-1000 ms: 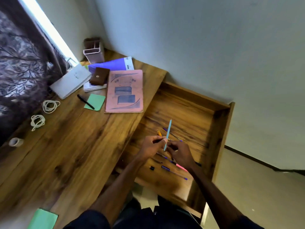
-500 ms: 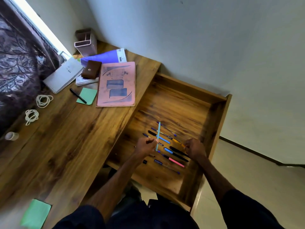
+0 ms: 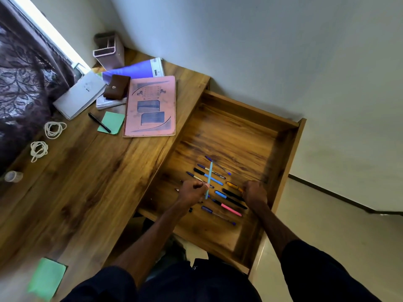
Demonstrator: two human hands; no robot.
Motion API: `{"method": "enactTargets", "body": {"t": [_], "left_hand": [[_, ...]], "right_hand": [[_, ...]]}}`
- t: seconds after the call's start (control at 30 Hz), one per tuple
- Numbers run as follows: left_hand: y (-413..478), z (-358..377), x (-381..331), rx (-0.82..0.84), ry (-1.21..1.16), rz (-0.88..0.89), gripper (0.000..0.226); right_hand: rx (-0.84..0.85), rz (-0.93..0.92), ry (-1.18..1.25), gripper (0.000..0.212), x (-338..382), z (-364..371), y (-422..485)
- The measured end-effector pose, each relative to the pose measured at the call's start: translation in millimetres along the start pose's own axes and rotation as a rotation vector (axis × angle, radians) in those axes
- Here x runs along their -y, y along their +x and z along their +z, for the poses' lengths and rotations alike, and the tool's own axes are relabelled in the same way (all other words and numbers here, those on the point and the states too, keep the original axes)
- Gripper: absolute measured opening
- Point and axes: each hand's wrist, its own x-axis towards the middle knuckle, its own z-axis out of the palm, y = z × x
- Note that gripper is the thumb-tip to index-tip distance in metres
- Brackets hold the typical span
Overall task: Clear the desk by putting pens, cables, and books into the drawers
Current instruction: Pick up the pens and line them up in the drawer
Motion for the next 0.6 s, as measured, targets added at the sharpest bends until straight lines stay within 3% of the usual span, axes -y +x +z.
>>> {"method": "enactTargets", "body": {"t": [0.17, 0.3, 0.43, 0.5, 0.6], "left_hand": [[-2.6, 9.7, -3.8, -0.007, 0.042, 0.009, 0.004], [-1.0, 20.1, -8.5, -0.035, 0.105, 0.015, 0.014], [-1.3, 33.0, -20.7, -0.068, 0.161, 0.087, 0.02], [-2.2, 36.6, -27.3, -0.067, 0.189, 0.13, 0.02], [-0.7, 39.4, -31.9, -0.065, 0.258, 0.191, 0.022]], "right_hand": [[-0.009, -0.003, 0.021, 0.02, -0.2, 2.1, -0.5], [-0.149, -0.093, 0.233, 0.018, 18.3, -12.6, -4.2], [-0.042, -0.134, 0.699, 0.027, 49.2, -35.1, -18.1], [0.055, -0.091, 0.914, 0.018, 55.3, -40.1, -21.2], [0.126, -0.081, 0.987, 0.008, 56.4, -46.4, -20.5]]}}
